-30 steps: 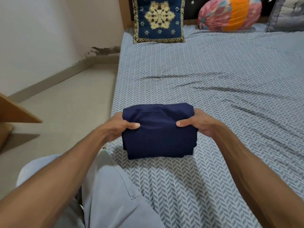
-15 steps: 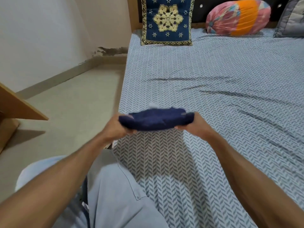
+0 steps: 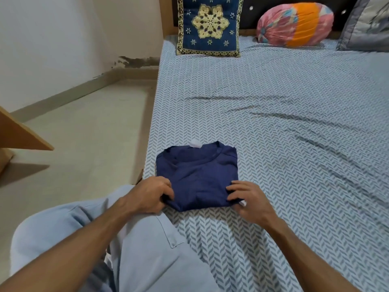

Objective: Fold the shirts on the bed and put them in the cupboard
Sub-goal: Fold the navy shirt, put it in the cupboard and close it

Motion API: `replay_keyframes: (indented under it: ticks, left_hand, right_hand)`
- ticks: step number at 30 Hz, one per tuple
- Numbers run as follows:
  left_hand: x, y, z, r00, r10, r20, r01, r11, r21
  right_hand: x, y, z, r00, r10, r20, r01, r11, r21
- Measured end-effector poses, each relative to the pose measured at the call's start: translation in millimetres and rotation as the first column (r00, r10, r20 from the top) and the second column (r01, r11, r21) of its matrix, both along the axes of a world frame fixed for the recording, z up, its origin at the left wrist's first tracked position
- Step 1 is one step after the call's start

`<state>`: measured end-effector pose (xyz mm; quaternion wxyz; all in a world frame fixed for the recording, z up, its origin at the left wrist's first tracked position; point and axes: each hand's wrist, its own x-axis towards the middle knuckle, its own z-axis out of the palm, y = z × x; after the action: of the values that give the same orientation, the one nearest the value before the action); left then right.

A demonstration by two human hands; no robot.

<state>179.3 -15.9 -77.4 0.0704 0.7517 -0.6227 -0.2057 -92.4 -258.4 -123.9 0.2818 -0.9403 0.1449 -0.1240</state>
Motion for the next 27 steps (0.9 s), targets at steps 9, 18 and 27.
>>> replay_keyframes:
  ticks: [9, 18, 27]
  left_hand:
    - [13.7, -11.7, 5.0, 0.835, 0.44, -0.332, -0.488, 0.87, -0.074]
    - [72.0, -91.3, -4.8, 0.59, 0.718, -0.37, -0.774, 0.634, -0.003]
    - [96.5, -123.8, -13.0, 0.596, 0.745, -0.299, -0.739, 0.655, 0.156]
  right_hand:
    - [35.1, -10.7, 22.3, 0.964, -0.26, -0.051, 0.265, 0.952, 0.155]
    - [178.2, -77.9, 59.2, 0.881, -0.25, -0.401, 0.341, 0.924, 0.174]
    - [194.4, -109.6, 40.7, 0.77, -0.223, -0.598, 0.43, 0.874, 0.227]
